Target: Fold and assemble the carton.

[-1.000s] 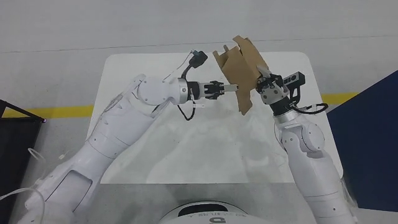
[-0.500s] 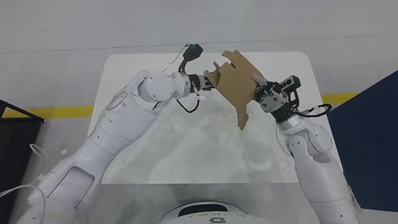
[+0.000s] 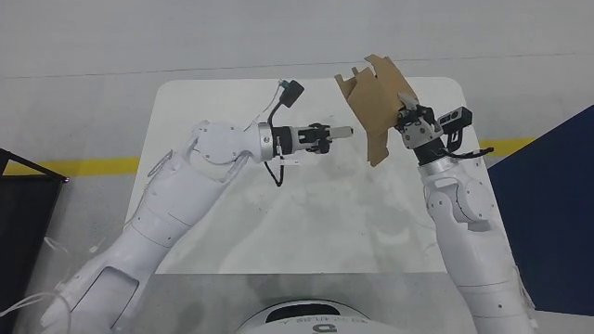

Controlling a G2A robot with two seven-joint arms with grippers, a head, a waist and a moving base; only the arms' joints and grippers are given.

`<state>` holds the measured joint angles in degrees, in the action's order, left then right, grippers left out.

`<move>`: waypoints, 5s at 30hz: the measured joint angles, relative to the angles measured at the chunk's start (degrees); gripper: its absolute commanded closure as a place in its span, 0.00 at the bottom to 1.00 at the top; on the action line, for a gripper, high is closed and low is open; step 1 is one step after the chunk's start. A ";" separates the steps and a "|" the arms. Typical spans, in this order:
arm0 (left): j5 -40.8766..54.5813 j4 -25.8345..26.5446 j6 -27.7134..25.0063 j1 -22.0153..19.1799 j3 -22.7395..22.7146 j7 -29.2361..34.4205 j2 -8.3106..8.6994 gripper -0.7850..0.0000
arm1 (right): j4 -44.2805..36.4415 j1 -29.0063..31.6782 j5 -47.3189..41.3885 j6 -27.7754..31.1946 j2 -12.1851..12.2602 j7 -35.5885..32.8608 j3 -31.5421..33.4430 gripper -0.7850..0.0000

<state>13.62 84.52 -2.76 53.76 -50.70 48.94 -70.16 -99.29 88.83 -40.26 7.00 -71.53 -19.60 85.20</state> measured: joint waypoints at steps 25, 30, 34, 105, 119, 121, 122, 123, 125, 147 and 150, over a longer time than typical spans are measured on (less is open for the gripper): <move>4.89 -5.56 -6.44 2.33 -4.00 -10.86 -1.11 0.45 | -4.76 2.76 6.23 2.00 -0.15 -1.26 -1.82 1.00; 4.66 -5.25 -5.35 2.15 -3.89 -9.79 -1.24 0.78 | -5.56 3.31 9.01 3.42 -0.18 -1.41 -2.55 1.00; 4.51 -5.27 -4.78 2.05 -3.95 -10.09 -1.40 1.00 | -6.17 3.88 10.48 4.81 -0.20 -1.80 -2.96 1.00; -4.90 -7.52 -4.27 -3.86 -0.28 4.02 -1.63 0.00 | -6.68 2.11 -2.21 -3.12 0.55 -14.30 -3.30 1.00; 1.69 -5.45 -6.11 3.31 -10.29 6.10 0.85 0.00 | -6.41 2.35 -3.92 -3.90 0.50 -13.79 -2.40 1.00; 1.93 -3.10 -5.87 6.13 -13.67 6.62 1.81 0.00 | -5.04 2.33 -9.74 -5.31 0.04 -14.48 -2.65 1.00; 2.06 -1.86 -5.68 7.43 -15.23 6.72 2.23 0.00 | -4.20 2.21 -14.08 -6.39 -0.17 -15.53 -2.75 1.00; 2.12 -0.53 -5.39 8.76 -16.80 6.83 2.64 0.00 | -3.32 2.00 -19.23 -7.69 -0.35 -16.92 -2.78 1.00; 2.31 2.81 -4.50 11.79 -20.31 7.00 3.48 0.00 | -1.26 1.41 -30.96 -11.13 -0.62 -20.32 -2.86 1.00; 4.13 13.76 -1.43 18.89 -25.82 4.08 4.73 0.00 | 7.99 -1.22 -64.36 -31.75 -1.64 -24.51 -5.83 1.00; 4.77 15.97 -1.37 19.47 -25.50 3.37 4.74 0.00 | 10.70 -1.92 -68.81 -36.18 -1.80 -23.91 -6.80 1.00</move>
<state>18.38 100.49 -4.13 73.23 -76.20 52.31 -65.43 -88.60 86.91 -109.07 -29.17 -73.33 -43.51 78.39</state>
